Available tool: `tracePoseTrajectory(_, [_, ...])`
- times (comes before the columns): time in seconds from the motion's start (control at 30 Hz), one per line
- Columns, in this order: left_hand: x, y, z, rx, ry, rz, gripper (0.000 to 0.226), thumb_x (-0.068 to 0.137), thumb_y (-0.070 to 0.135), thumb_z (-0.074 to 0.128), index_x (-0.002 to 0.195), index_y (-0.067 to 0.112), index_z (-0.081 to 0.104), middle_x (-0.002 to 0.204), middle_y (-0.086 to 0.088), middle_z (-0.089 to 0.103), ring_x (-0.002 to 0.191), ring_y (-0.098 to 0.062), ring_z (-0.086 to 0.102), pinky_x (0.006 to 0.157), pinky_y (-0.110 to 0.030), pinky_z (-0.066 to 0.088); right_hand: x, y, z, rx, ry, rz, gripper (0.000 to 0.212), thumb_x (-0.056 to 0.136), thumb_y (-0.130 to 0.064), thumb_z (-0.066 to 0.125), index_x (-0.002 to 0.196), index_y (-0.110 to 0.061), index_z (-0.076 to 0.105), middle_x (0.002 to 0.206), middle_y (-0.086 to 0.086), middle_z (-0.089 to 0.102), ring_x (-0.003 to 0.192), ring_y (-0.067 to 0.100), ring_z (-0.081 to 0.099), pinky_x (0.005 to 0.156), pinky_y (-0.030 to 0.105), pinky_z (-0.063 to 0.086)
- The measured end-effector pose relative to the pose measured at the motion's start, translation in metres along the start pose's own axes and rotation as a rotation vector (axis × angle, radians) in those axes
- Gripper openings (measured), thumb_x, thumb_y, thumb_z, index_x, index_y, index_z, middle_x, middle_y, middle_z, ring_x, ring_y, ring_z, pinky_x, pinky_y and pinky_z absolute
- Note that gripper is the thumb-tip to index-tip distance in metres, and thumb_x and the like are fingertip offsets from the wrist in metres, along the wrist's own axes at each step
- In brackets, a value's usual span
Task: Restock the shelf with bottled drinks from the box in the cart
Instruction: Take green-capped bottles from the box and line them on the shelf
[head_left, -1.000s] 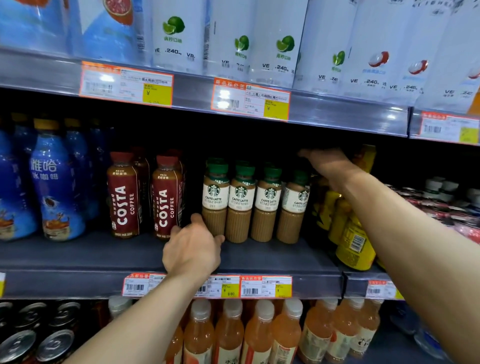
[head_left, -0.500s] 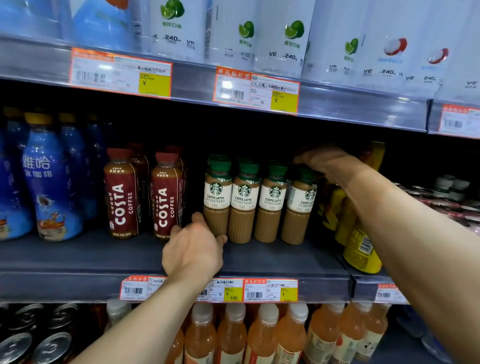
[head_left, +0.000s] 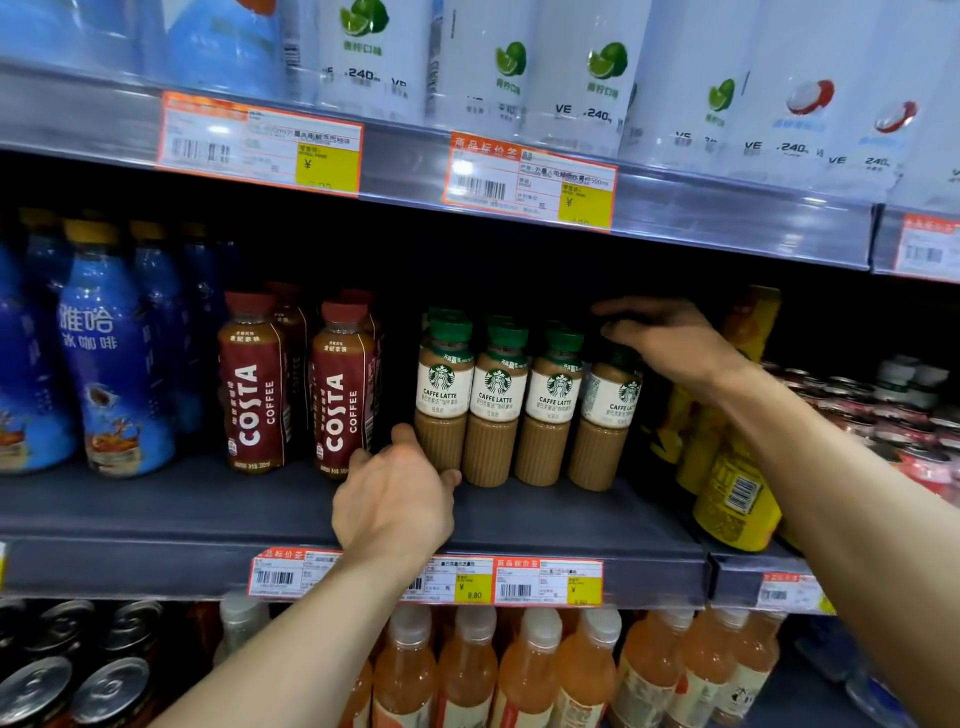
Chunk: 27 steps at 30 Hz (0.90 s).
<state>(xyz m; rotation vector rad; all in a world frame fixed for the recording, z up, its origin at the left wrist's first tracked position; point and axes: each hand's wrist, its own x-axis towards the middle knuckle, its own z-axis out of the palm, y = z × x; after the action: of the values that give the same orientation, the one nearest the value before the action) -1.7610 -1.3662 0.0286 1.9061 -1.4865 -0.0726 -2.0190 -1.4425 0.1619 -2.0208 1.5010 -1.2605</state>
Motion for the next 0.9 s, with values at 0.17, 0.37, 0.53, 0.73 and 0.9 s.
tracePoseTrajectory(0.17, [0.0, 0.001, -0.001, 0.006, 0.003, 0.002, 0.045, 0.085, 0.058, 0.063, 0.109, 0.025, 0.045, 0.069, 0.007, 0.025, 0.106, -0.028, 0.054, 0.068, -0.036, 0.038, -0.007, 0.008, 0.003, 0.017, -0.012, -0.004, 0.025, 0.086, -0.017, 0.076, 0.096, -0.039, 0.072, 0.093, -0.013, 0.075, 0.082, -0.001, 0.069, 0.069, 0.011, 0.051])
tracePoseTrajectory(0.37, [0.001, -0.001, 0.001, 0.005, 0.006, 0.004, 0.046, 0.085, 0.059, 0.064, 0.109, 0.025, 0.044, 0.072, 0.005, 0.027, 0.108, -0.029, 0.053, 0.068, -0.036, 0.038, -0.014, 0.01, 0.006, -0.024, -0.002, 0.014, 0.044, 0.081, -0.022, 0.081, 0.121, -0.035, 0.068, 0.115, -0.009, 0.069, 0.1, -0.002, 0.065, 0.073, 0.007, 0.048])
tracePoseTrajectory(0.53, [0.002, -0.001, 0.002, 0.0, -0.001, -0.013, 0.046, 0.084, 0.059, 0.064, 0.109, 0.026, 0.044, 0.072, 0.005, 0.027, 0.108, -0.029, 0.053, 0.068, -0.035, 0.037, -0.024, -0.001, 0.01, -0.145, 0.001, -0.008, 0.07, 0.075, -0.035, 0.086, 0.138, -0.038, 0.055, 0.142, -0.005, 0.048, 0.127, 0.015, 0.052, 0.098, 0.026, 0.048])
tracePoseTrajectory(0.73, [0.002, -0.002, 0.002, 0.01, 0.004, 0.002, 0.045, 0.084, 0.059, 0.064, 0.107, 0.025, 0.044, 0.069, 0.007, 0.026, 0.11, -0.029, 0.052, 0.069, -0.036, 0.037, -0.026, -0.022, 0.024, -0.4, 0.058, -0.099, 0.062, 0.08, -0.062, 0.072, 0.135, -0.039, 0.059, 0.154, -0.011, 0.037, 0.146, 0.023, 0.021, 0.118, 0.04, 0.024])
tracePoseTrajectory(0.9, [0.001, -0.001, 0.001, 0.007, 0.0, -0.003, 0.045, 0.084, 0.058, 0.064, 0.108, 0.025, 0.045, 0.071, 0.006, 0.027, 0.108, -0.029, 0.052, 0.069, -0.036, 0.037, -0.02, -0.029, 0.031, -0.497, 0.008, -0.079, 0.053, 0.085, -0.058, 0.069, 0.134, -0.04, 0.059, 0.155, -0.009, 0.037, 0.146, 0.027, 0.021, 0.117, 0.042, 0.024])
